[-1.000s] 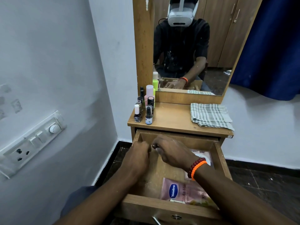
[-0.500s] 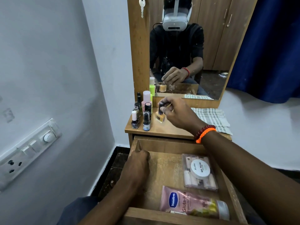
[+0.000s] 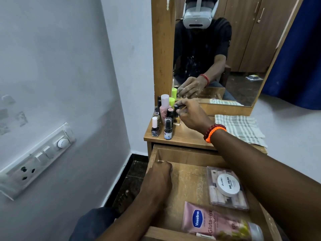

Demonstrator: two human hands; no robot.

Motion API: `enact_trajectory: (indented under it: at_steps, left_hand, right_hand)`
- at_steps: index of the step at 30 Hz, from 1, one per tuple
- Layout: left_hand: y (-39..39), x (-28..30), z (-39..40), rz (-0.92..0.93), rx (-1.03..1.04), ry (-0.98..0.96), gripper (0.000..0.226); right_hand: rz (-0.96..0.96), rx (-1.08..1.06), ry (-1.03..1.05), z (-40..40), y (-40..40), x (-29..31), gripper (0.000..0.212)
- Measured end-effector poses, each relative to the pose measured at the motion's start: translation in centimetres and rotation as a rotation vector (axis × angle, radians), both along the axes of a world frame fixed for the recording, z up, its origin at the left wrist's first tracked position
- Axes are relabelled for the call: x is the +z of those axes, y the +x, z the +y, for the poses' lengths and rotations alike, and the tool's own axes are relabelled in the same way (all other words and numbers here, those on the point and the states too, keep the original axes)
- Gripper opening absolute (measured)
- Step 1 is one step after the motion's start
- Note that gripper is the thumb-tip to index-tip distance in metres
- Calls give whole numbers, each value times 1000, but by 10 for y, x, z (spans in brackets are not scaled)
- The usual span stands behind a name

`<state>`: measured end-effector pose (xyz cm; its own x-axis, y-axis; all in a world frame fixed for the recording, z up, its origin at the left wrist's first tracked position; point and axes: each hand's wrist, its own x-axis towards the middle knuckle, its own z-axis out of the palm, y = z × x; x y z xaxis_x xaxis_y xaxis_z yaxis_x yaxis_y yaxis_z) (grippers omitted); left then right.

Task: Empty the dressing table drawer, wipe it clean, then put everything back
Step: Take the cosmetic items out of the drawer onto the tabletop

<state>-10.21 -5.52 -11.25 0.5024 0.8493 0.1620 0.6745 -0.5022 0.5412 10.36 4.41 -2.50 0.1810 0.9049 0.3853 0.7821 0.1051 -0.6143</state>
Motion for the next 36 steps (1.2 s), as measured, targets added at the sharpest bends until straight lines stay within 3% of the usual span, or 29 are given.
enact_trajectory:
  at_steps: [13,19,22,24,26,28,32,36]
  left_hand:
    - [-1,-2,-1,7,7,27,24]
    - [1,-1,-4,37,15,32,23]
    - [5,-7,-2,31,-42,-41,17]
    - [9,-13,-1,16,-119,-164,6]
    - [13,-17,-4,37,-204,-294,16]
    - [17,-17,-8,84,-280,-392,26]
    - [20,-13,-12,145,-330,-458,27]
    - [16,-3,-8,139,-262,-682,25]
  right_hand:
    - [43,-16,-29,-15,3,5,29]
    - [67,-39,-45,-67,6,6,25]
    - [15,81,-239,-122,7,1,11]
    - [-118,151,-473,-161,7,-6,10]
    - [-299,145,-750,-197,7,-16,16]
    - [-362,159,-965,-227,11,-26,21]
    - [-433,156,-1019,-257,15,-36,27]
    - [-492,172,-970,-257,11,-40,35]
